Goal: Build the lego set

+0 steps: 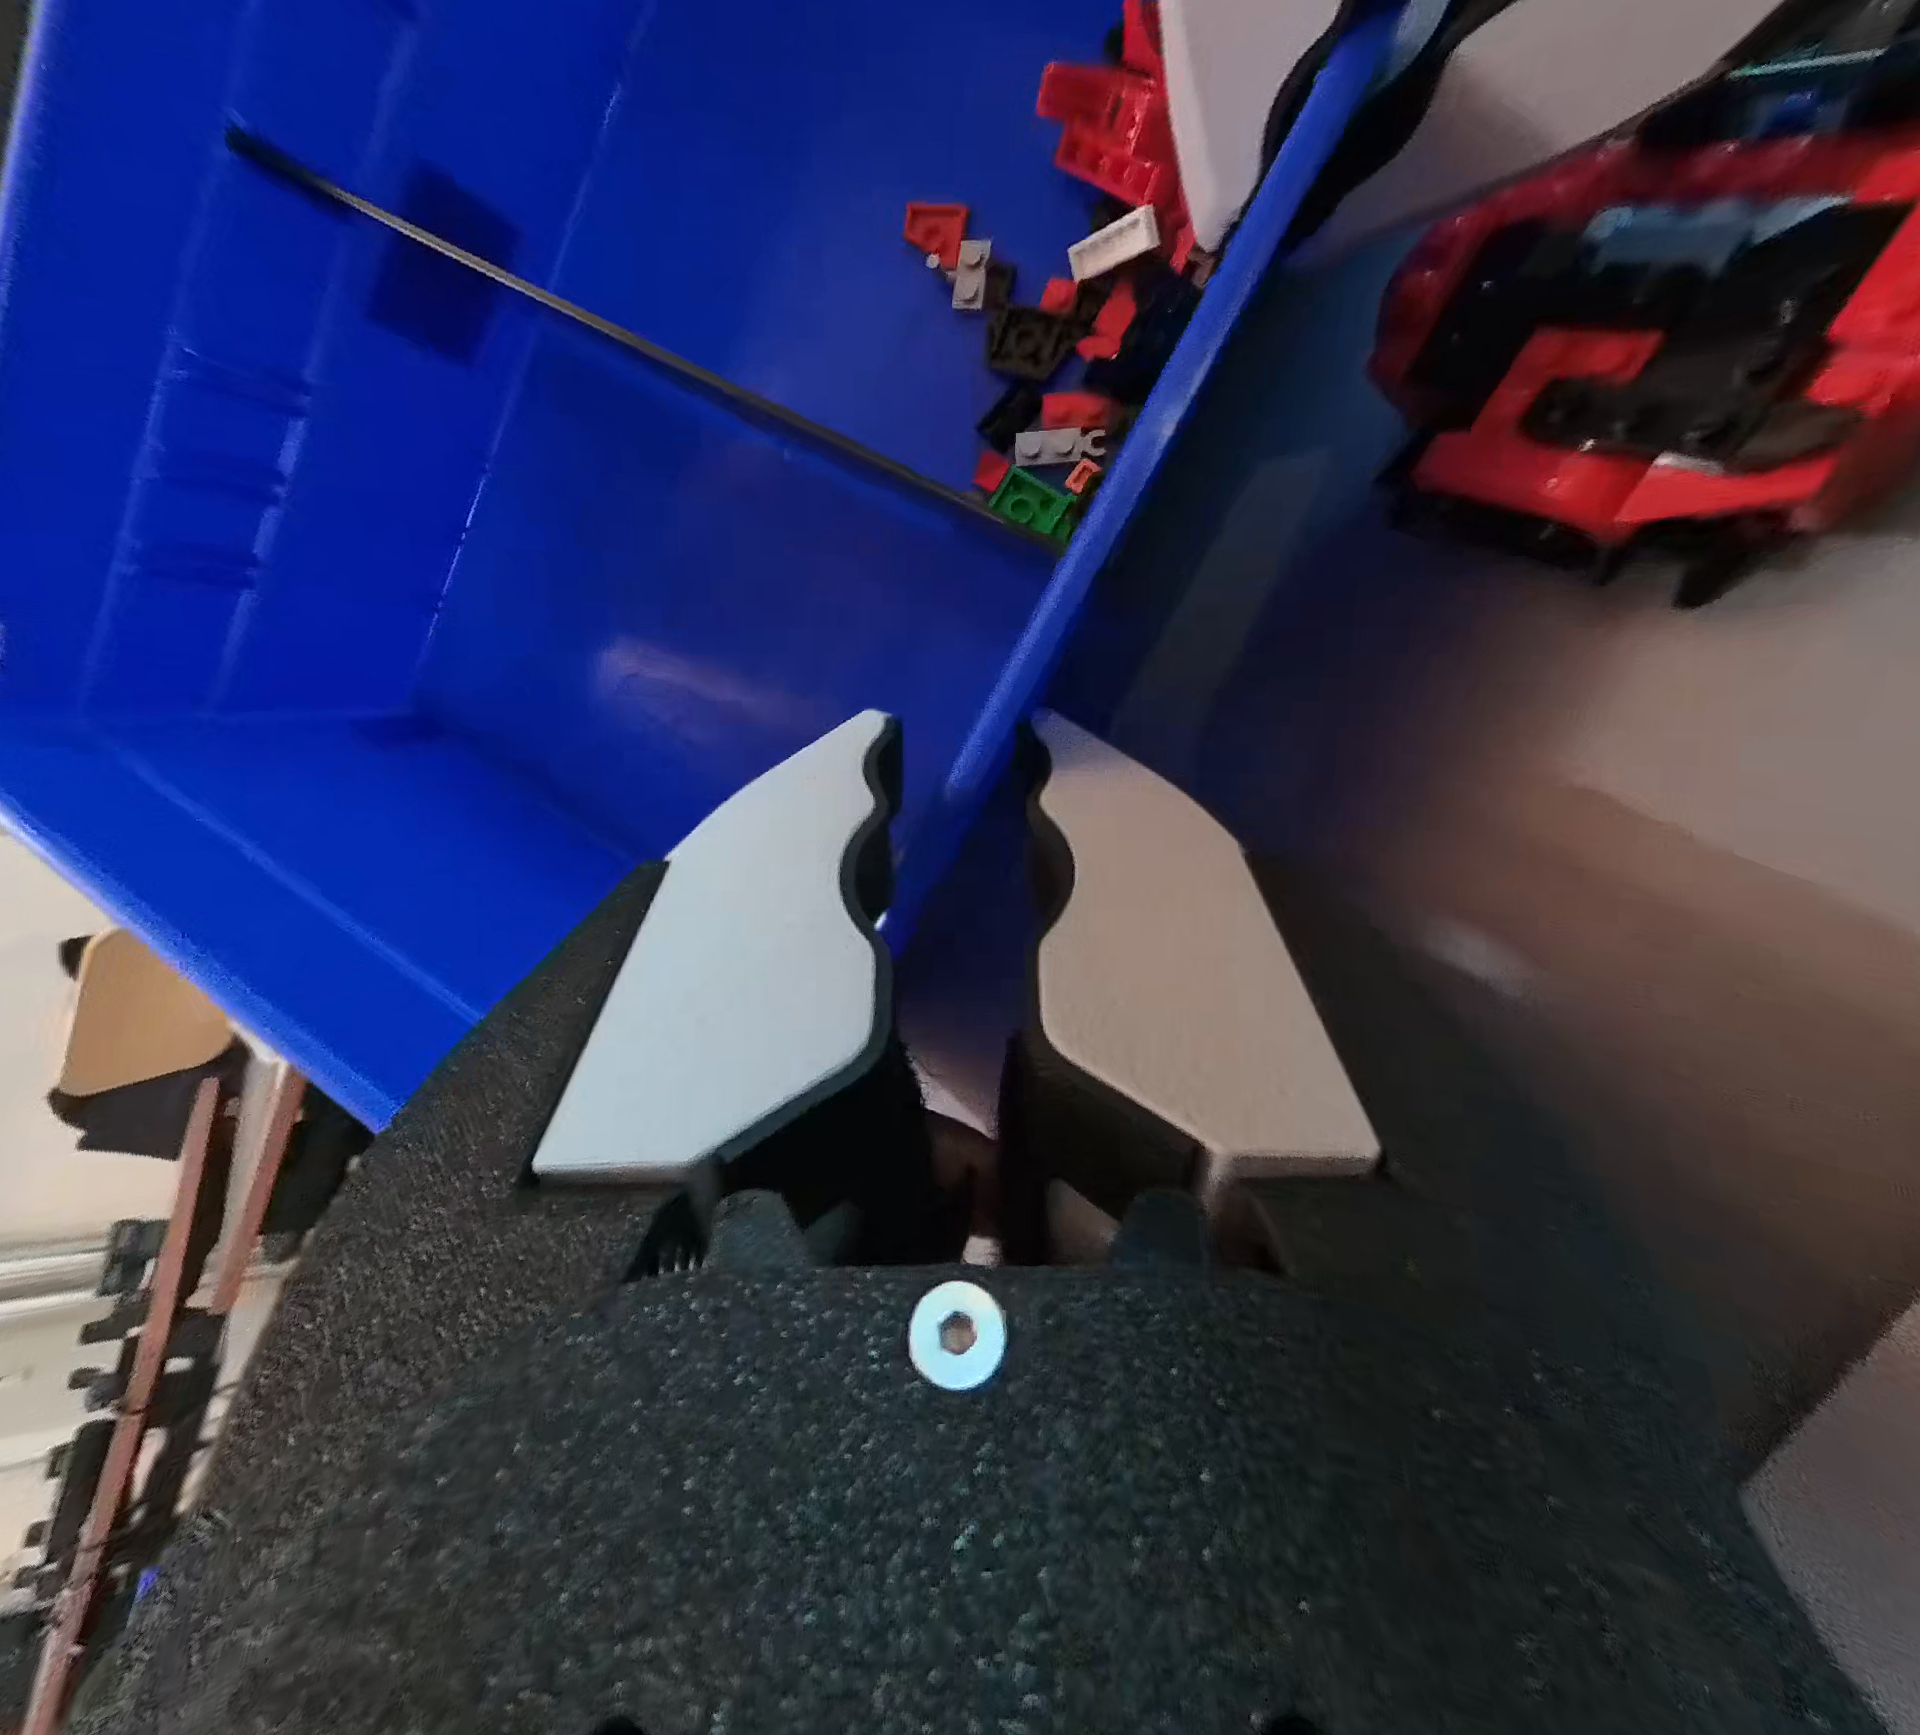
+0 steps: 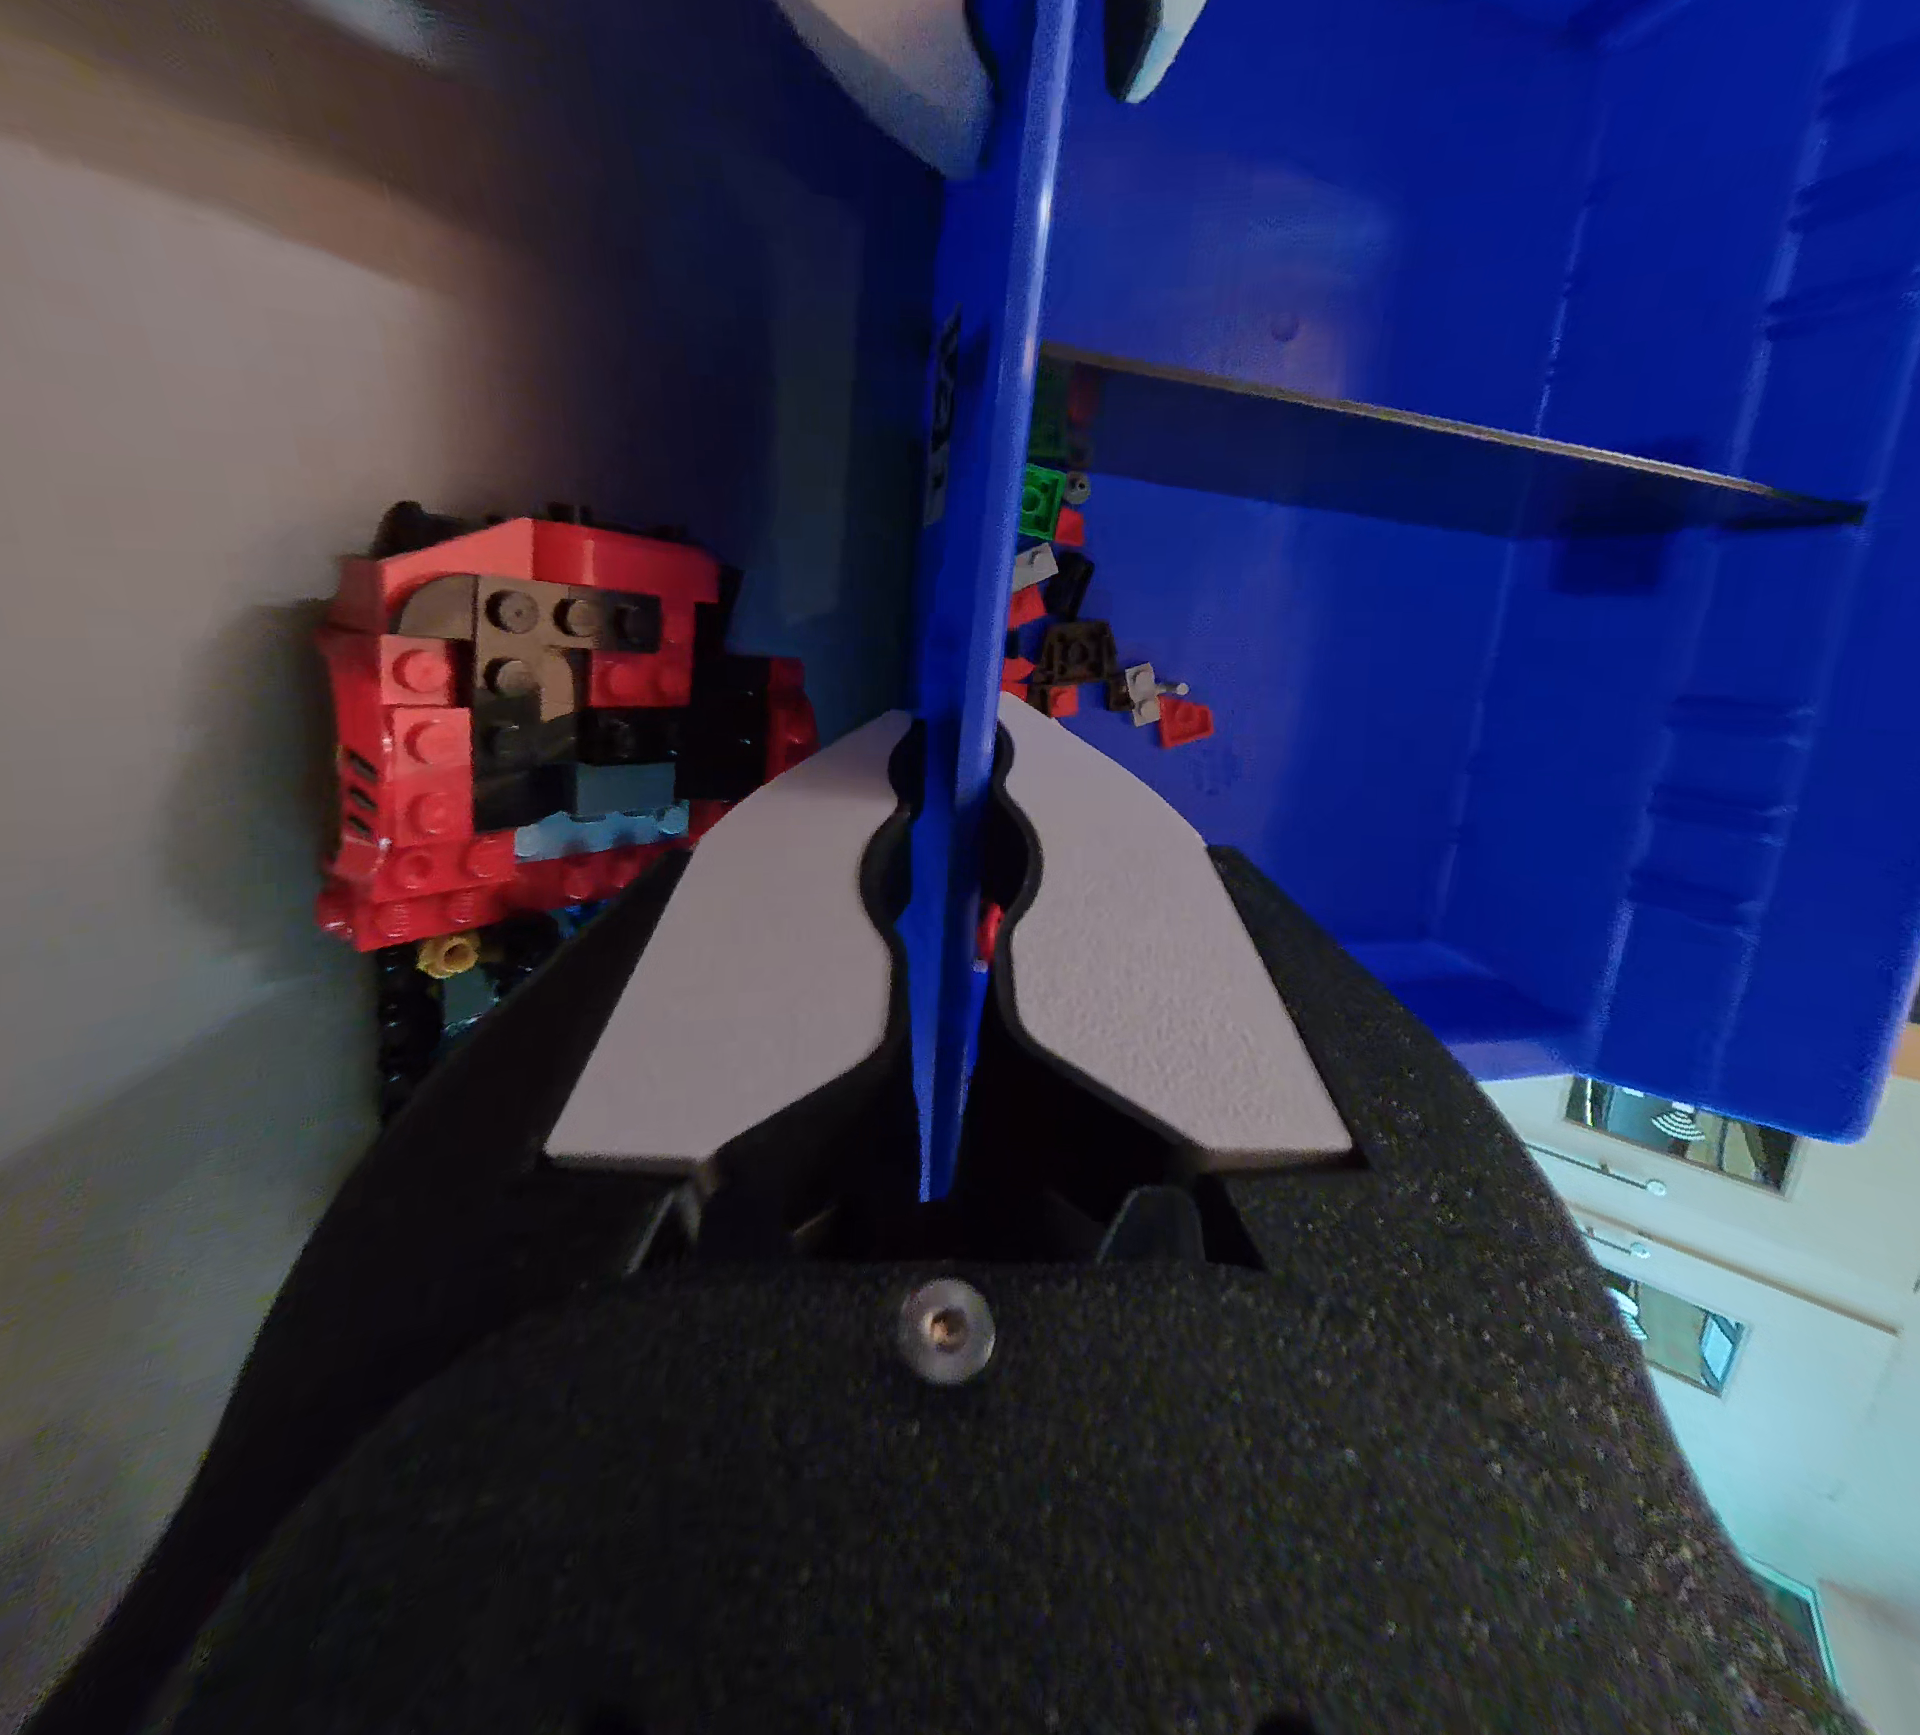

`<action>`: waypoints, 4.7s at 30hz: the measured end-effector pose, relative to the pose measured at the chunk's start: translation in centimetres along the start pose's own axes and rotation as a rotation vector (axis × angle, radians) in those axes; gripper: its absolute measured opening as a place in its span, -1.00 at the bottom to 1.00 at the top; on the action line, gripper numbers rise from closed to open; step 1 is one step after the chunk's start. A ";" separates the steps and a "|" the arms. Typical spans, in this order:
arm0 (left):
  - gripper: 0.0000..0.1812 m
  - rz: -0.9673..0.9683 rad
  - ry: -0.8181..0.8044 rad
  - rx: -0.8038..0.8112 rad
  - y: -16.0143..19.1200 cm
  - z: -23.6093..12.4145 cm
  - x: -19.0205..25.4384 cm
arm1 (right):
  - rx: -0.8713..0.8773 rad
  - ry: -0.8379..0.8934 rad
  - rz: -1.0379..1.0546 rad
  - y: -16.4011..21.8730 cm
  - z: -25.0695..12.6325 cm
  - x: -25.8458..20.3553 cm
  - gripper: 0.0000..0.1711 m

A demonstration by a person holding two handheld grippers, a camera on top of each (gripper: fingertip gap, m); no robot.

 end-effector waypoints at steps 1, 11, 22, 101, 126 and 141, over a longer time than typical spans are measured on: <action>-0.77 0.011 0.002 -0.002 0.1 0.1 0.0 | 0.001 -0.007 -0.004 0.0 0.0 -0.1 -0.91; -0.83 0.073 0.023 0.001 0.0 0.0 0.4 | 0.278 -0.318 0.385 1.4 -3.9 2.8 -0.55; -0.80 0.110 -0.003 0.019 -0.1 -0.2 0.4 | -0.160 -0.194 0.376 5.4 2.9 4.9 -0.38; -0.78 0.187 -0.017 0.039 -0.1 0.0 0.3 | -0.216 -0.409 0.266 5.7 3.6 8.0 -0.63; -0.78 0.199 -0.027 0.036 -0.1 0.1 0.3 | -0.166 -0.403 0.248 1.4 6.3 5.8 -0.21; -0.78 0.203 -0.026 0.035 -0.1 0.1 0.3 | -0.289 -0.056 0.256 5.0 6.4 9.7 -0.40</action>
Point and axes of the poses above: each gripper's, where its closed fingertips meet, z out along the fingers, y out of its underside, x = y × z across the jaws, the point moved 7 cm from there along -z, back along the fingers, and after that the axes turned 3 degrees about x, right-handed, at the moved point
